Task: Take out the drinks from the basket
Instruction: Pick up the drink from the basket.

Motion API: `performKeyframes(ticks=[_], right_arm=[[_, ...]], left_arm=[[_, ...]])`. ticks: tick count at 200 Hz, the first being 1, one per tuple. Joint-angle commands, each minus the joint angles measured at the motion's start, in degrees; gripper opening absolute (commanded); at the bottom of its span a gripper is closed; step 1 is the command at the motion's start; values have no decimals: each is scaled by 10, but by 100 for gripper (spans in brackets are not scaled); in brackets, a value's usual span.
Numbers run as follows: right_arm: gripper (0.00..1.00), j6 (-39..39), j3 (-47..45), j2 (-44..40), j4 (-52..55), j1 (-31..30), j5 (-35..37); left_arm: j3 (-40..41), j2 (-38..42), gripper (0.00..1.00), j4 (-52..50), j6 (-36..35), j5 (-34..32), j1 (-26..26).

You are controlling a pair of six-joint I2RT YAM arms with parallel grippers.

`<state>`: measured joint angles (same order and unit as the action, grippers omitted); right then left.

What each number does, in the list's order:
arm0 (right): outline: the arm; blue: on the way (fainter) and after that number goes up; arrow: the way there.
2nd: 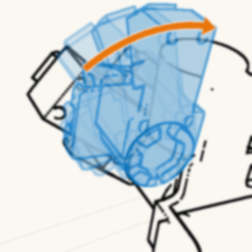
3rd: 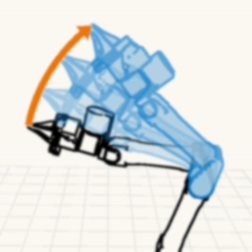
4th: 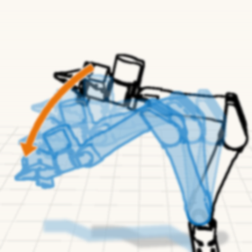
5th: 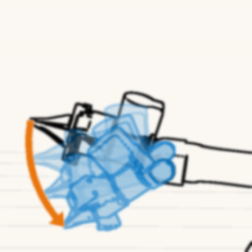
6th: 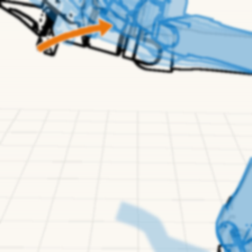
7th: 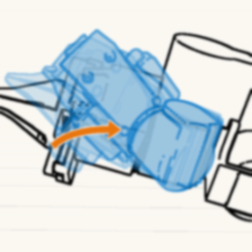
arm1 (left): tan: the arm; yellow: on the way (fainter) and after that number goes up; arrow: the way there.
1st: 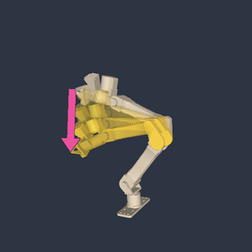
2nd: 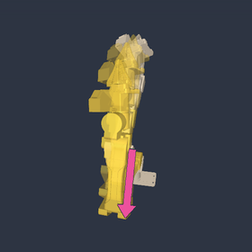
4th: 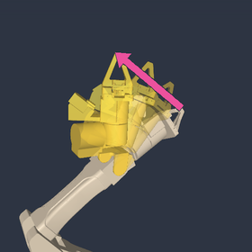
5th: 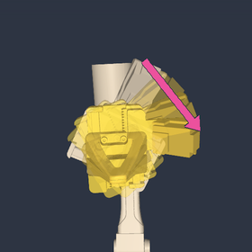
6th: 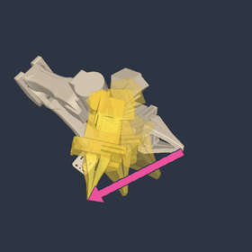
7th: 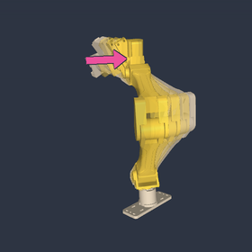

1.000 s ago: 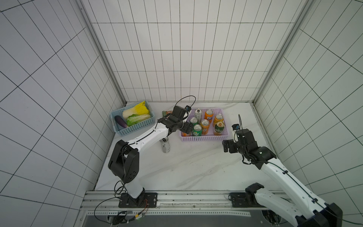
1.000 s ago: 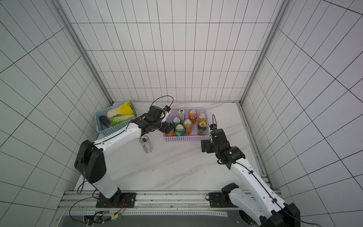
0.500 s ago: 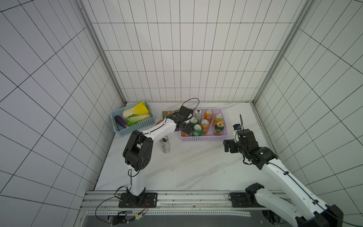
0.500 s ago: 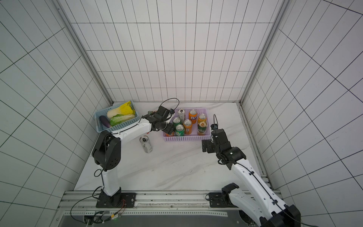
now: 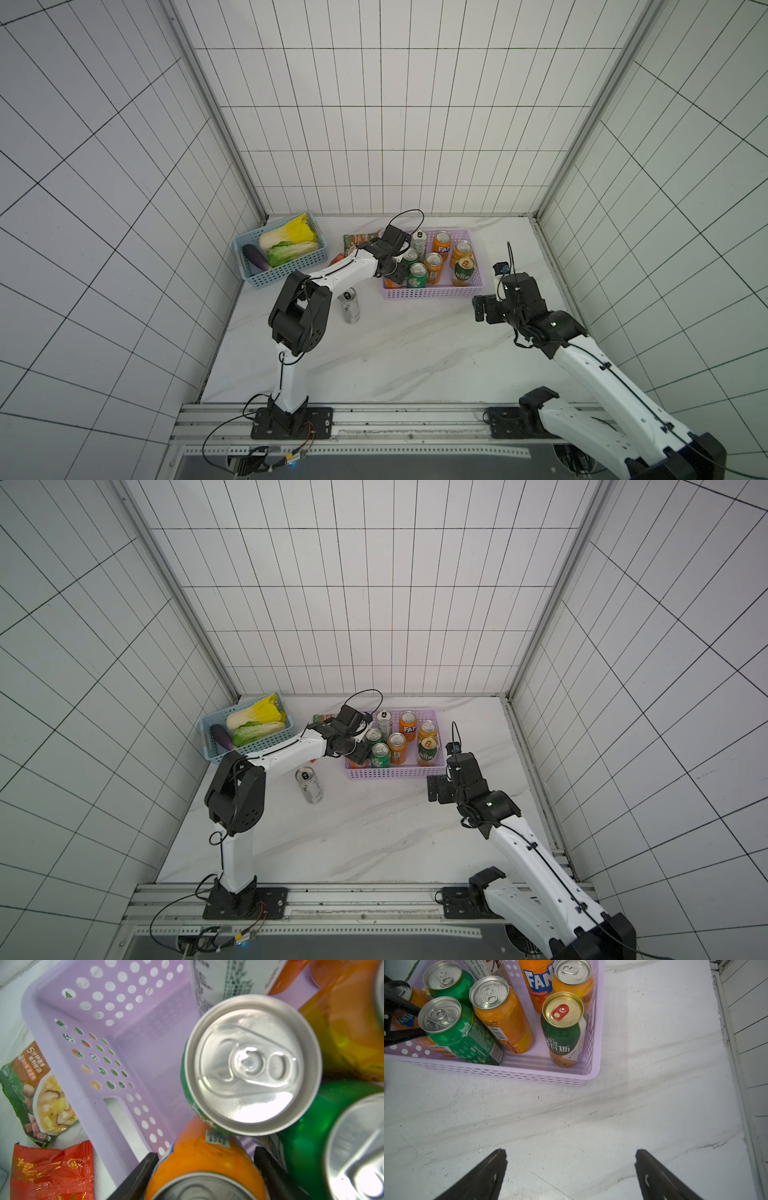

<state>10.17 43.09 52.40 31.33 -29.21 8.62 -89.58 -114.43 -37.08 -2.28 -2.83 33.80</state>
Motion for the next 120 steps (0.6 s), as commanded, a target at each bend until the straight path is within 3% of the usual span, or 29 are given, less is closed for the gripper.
performKeyframes(ticks=[1, 120], right_arm=[[100, 7, 9, 2, 9, 6, 8], [99, 1, 12, 4, 8, 10, 14]], left_arm=[[-11, 3, 65, -3, 3, -5, 1], [-19, 72, 57, -24, 10, -20, 5]])
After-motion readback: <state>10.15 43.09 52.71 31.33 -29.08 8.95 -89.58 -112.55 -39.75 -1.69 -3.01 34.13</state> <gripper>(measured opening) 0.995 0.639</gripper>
